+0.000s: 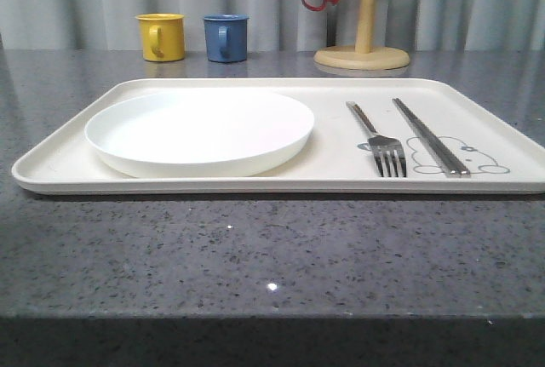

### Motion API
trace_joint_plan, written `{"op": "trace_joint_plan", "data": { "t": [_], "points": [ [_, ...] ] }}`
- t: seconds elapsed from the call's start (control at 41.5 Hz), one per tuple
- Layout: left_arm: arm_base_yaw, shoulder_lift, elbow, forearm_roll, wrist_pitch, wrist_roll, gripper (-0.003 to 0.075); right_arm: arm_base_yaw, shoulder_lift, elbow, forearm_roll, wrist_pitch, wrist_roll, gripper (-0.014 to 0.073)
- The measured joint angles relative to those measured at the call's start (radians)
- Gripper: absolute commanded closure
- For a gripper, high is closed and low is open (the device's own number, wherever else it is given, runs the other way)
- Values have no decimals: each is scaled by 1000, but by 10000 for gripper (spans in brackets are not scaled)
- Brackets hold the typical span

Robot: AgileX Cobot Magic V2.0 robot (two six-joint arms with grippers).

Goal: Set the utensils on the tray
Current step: 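Place the spoon on the tray beside the chopsticks, release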

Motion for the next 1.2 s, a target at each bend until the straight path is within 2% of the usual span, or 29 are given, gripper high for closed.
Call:
{"op": "trace_joint_plan", "data": {
  "t": [0.265, 0.482, 0.602, 0.723, 0.867, 1.205],
  "points": [
    [0, 0, 0, 0, 0, 0, 502, 44, -69, -5, 99, 0, 14, 579],
    [0, 0, 0, 0, 0, 0, 502, 231, -146, -6, 133, 2, 94, 579],
    [0, 0, 0, 0, 0, 0, 502, 348, -147, -6, 144, 2, 176, 579],
    [0, 0, 0, 0, 0, 0, 502, 417, -126, -6, 155, 2, 276, 578],
    [0, 0, 0, 0, 0, 0, 502, 429, -92, -6, 157, 2, 351, 578],
    [0, 0, 0, 0, 0, 0, 502, 429, -18, -6, 151, 2, 407, 573]
  ]
}}
